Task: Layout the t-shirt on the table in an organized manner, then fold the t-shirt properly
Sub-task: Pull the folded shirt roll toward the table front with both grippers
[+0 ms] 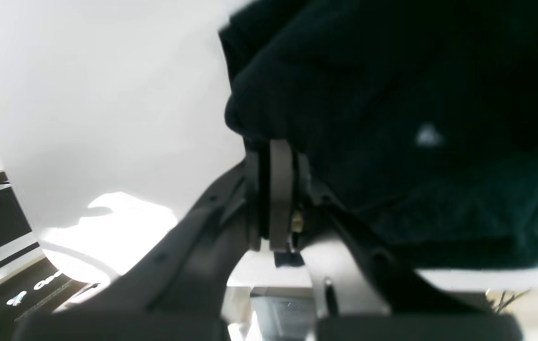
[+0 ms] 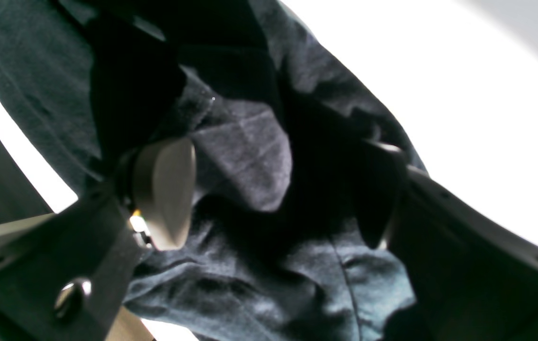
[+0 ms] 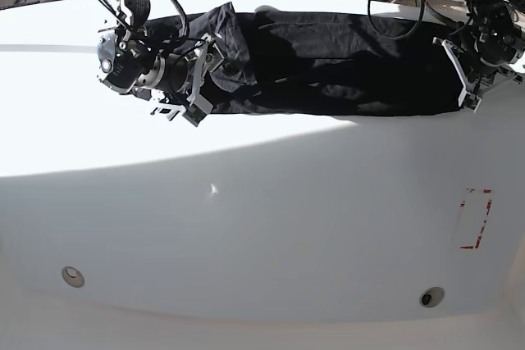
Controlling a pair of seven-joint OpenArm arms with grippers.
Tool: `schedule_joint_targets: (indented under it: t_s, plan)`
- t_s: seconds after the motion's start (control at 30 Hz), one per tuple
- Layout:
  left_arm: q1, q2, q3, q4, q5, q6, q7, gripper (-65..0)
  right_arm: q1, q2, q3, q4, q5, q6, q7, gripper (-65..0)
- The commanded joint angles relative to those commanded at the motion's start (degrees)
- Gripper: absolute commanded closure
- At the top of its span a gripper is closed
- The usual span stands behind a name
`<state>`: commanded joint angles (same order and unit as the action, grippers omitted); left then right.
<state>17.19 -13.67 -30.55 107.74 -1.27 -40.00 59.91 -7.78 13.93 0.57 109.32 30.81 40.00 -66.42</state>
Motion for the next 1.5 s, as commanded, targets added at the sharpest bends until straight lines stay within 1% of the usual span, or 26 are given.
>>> schedule_joint_targets:
  t_s: [0.07,0.13,0.17,0.2,0.23,0.27,0.3,0.33,0.37,0.43,0.5,0.57,0.77,0.9,1.03,1.1,1.17,1.27,1.37,1.4,1.5]
  plan:
    - [0.2,0.0,0.0,0.0,0.0,0.0,0.0,-3.3,0.0,0.0,0.0,0.0,0.0,0.0,0.0,-48.8]
    - [0.2,-0.1,0.0,-0.1,0.0,0.0,0.0,-10.0,0.0,0.0,0.0,0.0,0.0,0.0,0.0,-48.8]
    - [0.2,-0.1,0.0,-0.1,0.0,0.0,0.1,-16.4,0.0,0.0,0.0,0.0,0.0,0.0,0.0,-48.8]
    - [0.3,-0.1,0.0,-0.1,0.0,0.0,0.1,-21.0,0.0,0.0,0.0,0.0,0.0,0.0,0.0,-48.8]
    - [0.5,-0.1,0.0,-0.1,0.1,0.0,0.1,-27.8,0.0,0.0,0.0,0.0,0.0,0.0,0.0,-48.8]
    - [1.0,-0.1,-0.1,-0.1,0.1,0.0,0.1,-36.3,0.0,0.0,0.0,0.0,0.0,0.0,0.0,-48.8]
    - [1.2,-0.1,-0.1,0.0,0.2,0.0,0.1,-41.9,0.0,0.0,0.0,0.0,0.0,0.0,0.0,-48.8]
    - [1.2,-0.2,-0.1,0.0,0.2,0.0,0.1,-44.2,0.0,0.0,0.0,0.0,0.0,0.0,0.0,-48.8]
    - [1.3,-0.2,-0.1,0.0,0.3,0.0,0.1,-48.1,0.1,0.0,0.0,0.0,0.0,0.0,0.0,-48.8]
    - [1.3,-0.3,-0.1,0.0,0.3,0.0,0.1,-48.1,0.1,0.0,0.0,0.0,0.0,0.0,0.0,-48.8]
    - [1.2,-1.8,-0.1,0.0,0.0,0.0,0.1,-46.1,0.1,0.0,0.0,0.0,0.0,0.0,0.0,-48.8]
    - [1.0,-2.5,-0.3,0.0,-0.1,0.0,0.1,-45.4,0.1,0.0,0.0,0.0,0.0,0.0,0.0,-48.8]
    - [-1.4,-2.5,-0.8,2.8,-0.1,0.0,0.1,-45.1,0.1,0.0,0.0,0.0,0.0,0.0,0.0,-48.8]
    - [-2.2,-2.2,0.9,4.8,-0.2,0.0,0.1,-45.1,0.1,-0.1,0.0,0.0,0.0,0.0,0.0,-48.8]
    - [-2.9,0.4,3.6,6.1,-0.2,0.0,0.1,-44.9,-0.2,-0.2,0.0,0.5,0.4,0.0,0.0,-48.8]
    - [-3.0,1.5,3.6,6.1,-0.2,0.0,0.1,-43.2,-0.4,-0.8,-0.1,1.4,0.6,0.0,-0.1,-48.8]
    - [-3.0,2.8,3.6,5.9,-0.2,0.0,0.1,-40.0,-1.1,-1.5,-0.1,2.6,1.7,0.0,-0.2,-48.8]
    - [-3.1,4.7,4.6,5.8,-0.2,0.0,0.0,-38.1,-2.2,-1.9,-0.1,3.3,4.9,0.0,-0.2,-48.8]
    - [-2.8,5.2,6.9,5.7,0.2,0.0,0.0,-37.9,-2.7,-2.0,-0.1,3.3,9.6,0.0,-0.2,-48.5]
    - [-2.8,5.2,7.1,5.5,0.2,0.0,0.0,-37.9,-3.1,-2.0,-0.1,3.2,10.3,0.0,-0.2,-48.0]
    - [-1.6,5.3,7.6,5.5,0.3,0.0,-0.1,-37.6,-4.2,-2.0,-0.1,3.2,11.6,0.0,-0.2,-43.3]
